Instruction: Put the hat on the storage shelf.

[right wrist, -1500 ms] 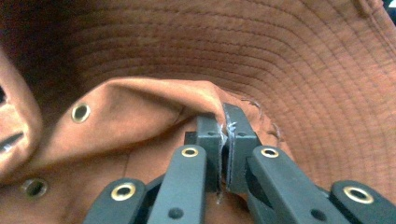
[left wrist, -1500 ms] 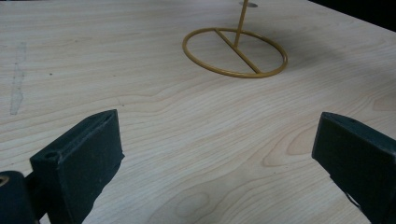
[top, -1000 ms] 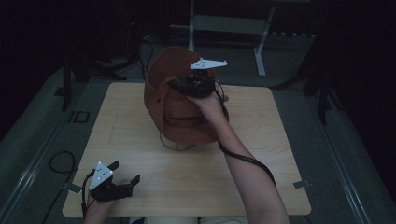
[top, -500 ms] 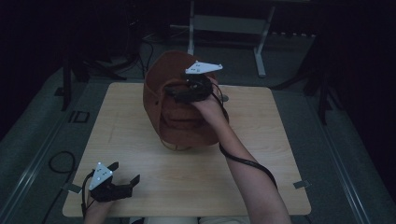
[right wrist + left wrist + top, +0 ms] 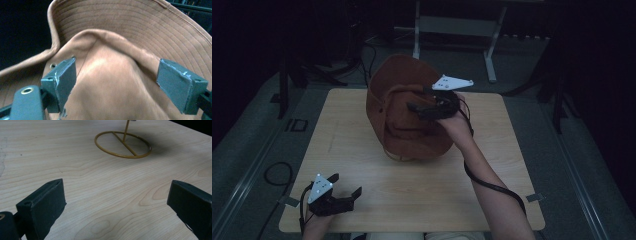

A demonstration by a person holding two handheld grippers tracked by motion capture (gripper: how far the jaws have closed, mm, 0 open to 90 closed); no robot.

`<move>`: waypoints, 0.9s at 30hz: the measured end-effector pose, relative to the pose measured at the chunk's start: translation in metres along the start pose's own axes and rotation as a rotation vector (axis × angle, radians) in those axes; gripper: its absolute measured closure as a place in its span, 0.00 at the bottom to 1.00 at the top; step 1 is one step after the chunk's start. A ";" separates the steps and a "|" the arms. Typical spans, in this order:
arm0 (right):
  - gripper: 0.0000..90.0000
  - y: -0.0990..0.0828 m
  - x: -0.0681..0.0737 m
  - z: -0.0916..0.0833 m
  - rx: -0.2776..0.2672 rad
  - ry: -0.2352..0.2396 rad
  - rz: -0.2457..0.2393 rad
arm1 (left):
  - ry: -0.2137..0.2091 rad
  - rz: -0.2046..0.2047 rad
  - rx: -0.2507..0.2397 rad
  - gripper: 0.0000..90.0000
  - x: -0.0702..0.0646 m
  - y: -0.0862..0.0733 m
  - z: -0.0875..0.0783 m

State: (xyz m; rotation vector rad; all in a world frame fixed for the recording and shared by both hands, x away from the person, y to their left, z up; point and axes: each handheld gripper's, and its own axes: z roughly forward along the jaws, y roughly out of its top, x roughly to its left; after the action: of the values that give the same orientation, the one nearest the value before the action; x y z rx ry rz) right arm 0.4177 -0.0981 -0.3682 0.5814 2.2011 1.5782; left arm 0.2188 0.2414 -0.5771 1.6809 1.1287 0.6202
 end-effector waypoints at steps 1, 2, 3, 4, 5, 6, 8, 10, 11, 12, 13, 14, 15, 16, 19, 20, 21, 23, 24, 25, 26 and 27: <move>0.18 -0.003 0.000 -0.003 -0.002 0.001 -0.002 | -0.001 -0.001 0.002 0.02 0.000 0.000 0.000; 0.18 -0.005 0.001 -0.007 0.002 -0.002 -0.006 | -0.001 -0.002 0.003 0.02 0.000 0.000 0.000; 0.18 -0.008 0.002 -0.010 0.005 0.002 -0.011 | 0.002 0.002 0.004 0.02 0.000 0.000 0.000; 0.18 -0.010 0.002 -0.013 0.000 0.006 -0.013 | 0.001 0.002 0.003 0.02 0.000 0.000 0.000; 0.18 -0.013 0.003 -0.017 0.000 0.007 -0.018 | 0.001 0.002 0.003 0.02 0.000 0.000 0.001; 0.18 -0.016 0.003 -0.021 0.004 0.008 -0.023 | 0.004 0.004 0.003 0.02 0.000 0.000 0.001; 0.18 -0.023 0.003 -0.029 0.001 0.013 -0.022 | 0.003 0.002 0.004 0.02 0.000 0.000 0.001; 0.18 -0.029 0.001 -0.036 -0.001 0.016 -0.016 | 0.004 0.003 0.004 0.02 0.000 0.000 0.001; 0.18 -0.033 0.001 -0.040 0.000 0.017 -0.012 | 0.004 0.004 0.003 0.02 0.000 0.000 0.001; 0.18 -0.036 0.001 -0.044 0.003 0.017 -0.014 | 0.005 0.006 0.003 0.02 0.000 0.000 0.001; 0.18 -0.040 0.001 -0.049 0.007 0.017 -0.014 | 0.004 0.005 0.003 0.02 0.000 0.000 0.001; 0.18 -0.043 0.001 -0.053 0.005 0.012 -0.015 | 0.003 0.004 0.003 0.02 0.000 0.000 0.001; 0.18 -0.046 0.000 -0.057 0.007 0.010 -0.013 | 0.004 0.004 0.002 0.02 0.000 0.000 0.002; 0.18 -0.050 0.000 -0.061 0.011 0.009 -0.012 | 0.004 0.007 0.005 0.02 -0.001 0.000 0.002; 0.18 -0.062 -0.002 -0.074 0.012 0.000 -0.003 | 0.005 0.011 0.005 0.02 -0.001 0.000 0.002; 0.18 -0.066 -0.003 -0.078 0.009 -0.002 0.003 | 0.007 0.010 0.006 0.02 -0.001 0.000 0.002; 0.18 -0.071 -0.003 -0.082 0.012 -0.007 0.009 | 0.008 0.011 0.008 0.02 -0.001 0.000 0.003; 0.18 -0.080 -0.006 -0.088 0.017 -0.014 0.018 | 0.010 0.013 0.010 0.02 -0.001 0.000 0.003; 0.18 -0.085 -0.007 -0.091 0.018 -0.016 0.027 | 0.012 0.015 0.011 0.02 -0.001 0.000 0.003; 0.18 -0.089 -0.008 -0.094 0.021 -0.021 0.033 | 0.011 0.015 0.011 0.02 0.000 0.000 0.004; 0.18 -0.094 -0.009 -0.096 0.021 -0.023 0.040 | 0.012 0.015 0.011 0.02 0.000 0.000 0.004; 0.18 -0.099 -0.010 -0.099 0.018 -0.025 0.046 | 0.014 0.015 0.009 0.02 0.000 0.000 0.004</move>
State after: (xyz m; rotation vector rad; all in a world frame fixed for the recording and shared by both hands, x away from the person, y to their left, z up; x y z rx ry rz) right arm 0.3636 -0.2105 -0.4315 0.6587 2.2001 1.5671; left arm 0.2215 0.2396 -0.5787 1.6961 1.1310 0.6381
